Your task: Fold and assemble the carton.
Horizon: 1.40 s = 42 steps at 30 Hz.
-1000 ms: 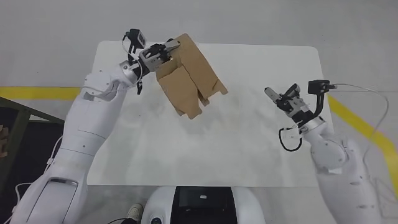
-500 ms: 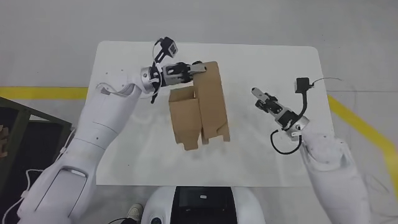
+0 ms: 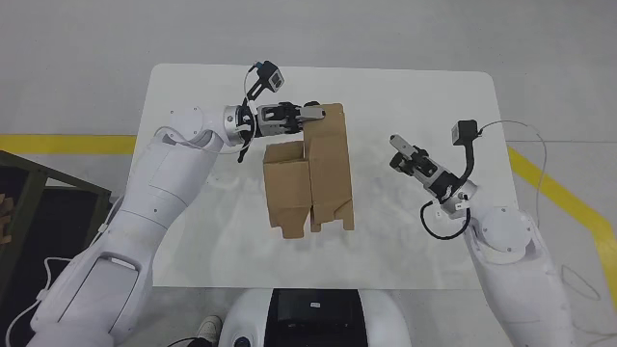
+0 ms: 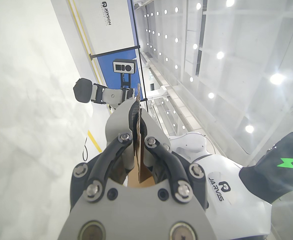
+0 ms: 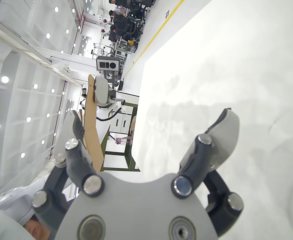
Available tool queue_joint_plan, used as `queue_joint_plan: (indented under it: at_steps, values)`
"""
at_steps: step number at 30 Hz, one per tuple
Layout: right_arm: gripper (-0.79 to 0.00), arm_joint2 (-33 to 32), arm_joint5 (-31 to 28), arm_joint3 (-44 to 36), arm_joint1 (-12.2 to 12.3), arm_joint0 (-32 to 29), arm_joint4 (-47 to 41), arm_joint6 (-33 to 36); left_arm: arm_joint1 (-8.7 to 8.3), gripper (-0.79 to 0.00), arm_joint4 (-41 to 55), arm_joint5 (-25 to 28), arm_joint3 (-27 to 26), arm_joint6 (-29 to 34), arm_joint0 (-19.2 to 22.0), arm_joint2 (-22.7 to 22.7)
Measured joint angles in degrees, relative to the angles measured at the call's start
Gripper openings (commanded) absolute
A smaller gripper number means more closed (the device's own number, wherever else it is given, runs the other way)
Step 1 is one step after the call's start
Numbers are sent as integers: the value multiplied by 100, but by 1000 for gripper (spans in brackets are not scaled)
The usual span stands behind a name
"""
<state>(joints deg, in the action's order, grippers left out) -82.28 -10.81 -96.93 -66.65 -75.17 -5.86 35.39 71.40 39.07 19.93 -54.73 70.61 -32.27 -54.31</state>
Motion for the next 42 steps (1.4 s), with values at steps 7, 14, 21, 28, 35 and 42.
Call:
queue_joint_plan:
  at_steps: [7, 14, 21, 28, 35, 42]
  values:
    - [0, 48, -48, 233, 38, 191, -669, 1090, -21, -785, -39, -235, -320, 390, -187, 9]
    - [0, 236, 19, 319, 17, 214, -1391, 1422, 71, -785, -38, -393, -255, 737, -224, 276]
    - [-18, 389, 96, 169, 22, 143, -1526, 1577, 193, -785, -335, -289, -103, 666, -117, 564]
    - [-28, 441, 135, 31, 53, 74, -1397, 1735, 266, -785, -498, -155, 172, 269, -15, 595]
    - [-400, 564, 109, -80, 69, 60, -1402, 1929, 301, -785, -618, -139, 370, 171, 41, 587]
    - [-529, 721, 80, -4, 76, 113, -1359, 2009, 340, -785, -544, -136, 394, 177, 33, 555]
